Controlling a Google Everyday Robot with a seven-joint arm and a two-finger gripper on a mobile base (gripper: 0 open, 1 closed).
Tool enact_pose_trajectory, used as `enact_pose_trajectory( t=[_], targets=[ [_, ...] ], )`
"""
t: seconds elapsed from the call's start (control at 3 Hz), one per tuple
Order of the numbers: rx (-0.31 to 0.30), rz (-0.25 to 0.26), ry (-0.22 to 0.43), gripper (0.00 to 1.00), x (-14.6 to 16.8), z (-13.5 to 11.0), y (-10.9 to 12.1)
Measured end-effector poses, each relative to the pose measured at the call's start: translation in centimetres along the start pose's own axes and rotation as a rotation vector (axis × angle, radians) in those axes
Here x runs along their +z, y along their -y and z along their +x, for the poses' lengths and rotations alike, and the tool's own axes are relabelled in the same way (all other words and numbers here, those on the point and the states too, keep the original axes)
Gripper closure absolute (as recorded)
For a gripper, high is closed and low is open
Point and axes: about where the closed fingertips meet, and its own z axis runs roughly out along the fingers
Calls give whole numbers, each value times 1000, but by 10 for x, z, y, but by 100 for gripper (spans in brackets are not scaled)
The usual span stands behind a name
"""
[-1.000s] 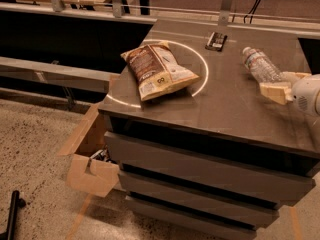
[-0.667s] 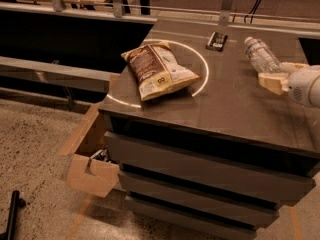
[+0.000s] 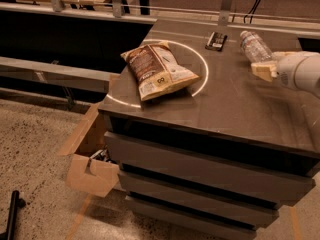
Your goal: Move water bottle near rxbar chocolate
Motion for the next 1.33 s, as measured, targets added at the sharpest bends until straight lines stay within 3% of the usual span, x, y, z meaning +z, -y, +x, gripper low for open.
enact_pose_trajectory(
  t=[0.67, 1.33],
  targets=[
    [-4, 15, -28, 100, 46, -11, 18],
    [-10, -1, -39, 100, 70, -12, 23]
  ],
)
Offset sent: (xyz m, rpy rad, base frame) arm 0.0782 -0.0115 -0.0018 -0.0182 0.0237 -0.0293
